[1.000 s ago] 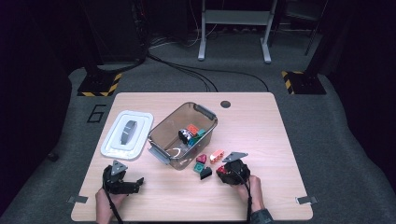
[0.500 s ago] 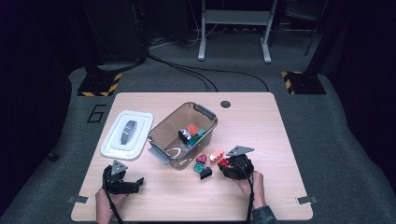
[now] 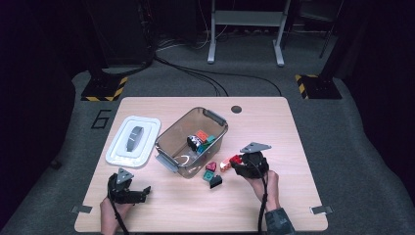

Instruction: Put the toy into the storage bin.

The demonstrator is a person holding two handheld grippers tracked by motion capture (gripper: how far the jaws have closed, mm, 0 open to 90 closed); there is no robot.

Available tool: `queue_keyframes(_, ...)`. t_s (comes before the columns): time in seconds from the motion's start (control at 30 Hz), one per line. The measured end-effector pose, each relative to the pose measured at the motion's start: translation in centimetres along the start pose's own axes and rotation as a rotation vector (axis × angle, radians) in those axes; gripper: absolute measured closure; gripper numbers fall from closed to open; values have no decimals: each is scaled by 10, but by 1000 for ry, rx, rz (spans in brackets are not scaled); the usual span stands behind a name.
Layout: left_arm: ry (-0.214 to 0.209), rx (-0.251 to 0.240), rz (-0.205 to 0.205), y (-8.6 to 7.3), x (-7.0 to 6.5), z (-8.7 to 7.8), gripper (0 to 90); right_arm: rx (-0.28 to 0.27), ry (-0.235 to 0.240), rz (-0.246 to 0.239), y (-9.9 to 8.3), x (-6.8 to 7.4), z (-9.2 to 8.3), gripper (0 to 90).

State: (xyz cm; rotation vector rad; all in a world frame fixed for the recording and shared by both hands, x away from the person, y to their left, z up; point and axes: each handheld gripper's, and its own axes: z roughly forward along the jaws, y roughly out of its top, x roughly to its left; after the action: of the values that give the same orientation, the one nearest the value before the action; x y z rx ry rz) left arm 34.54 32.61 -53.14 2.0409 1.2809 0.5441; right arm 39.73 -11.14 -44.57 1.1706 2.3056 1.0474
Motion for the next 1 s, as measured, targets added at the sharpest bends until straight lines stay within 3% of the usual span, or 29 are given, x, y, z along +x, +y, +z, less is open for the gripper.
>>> queue_keyframes(0.6, 1, 0, -1, 0, 0, 0, 12, -38, -25, -10, 46, -8, -12, 586)
queue_keyframes(1.0, 0, -1, -1, 0, 0, 0, 12, -47, -25, -42, 80, -8, -12, 586)
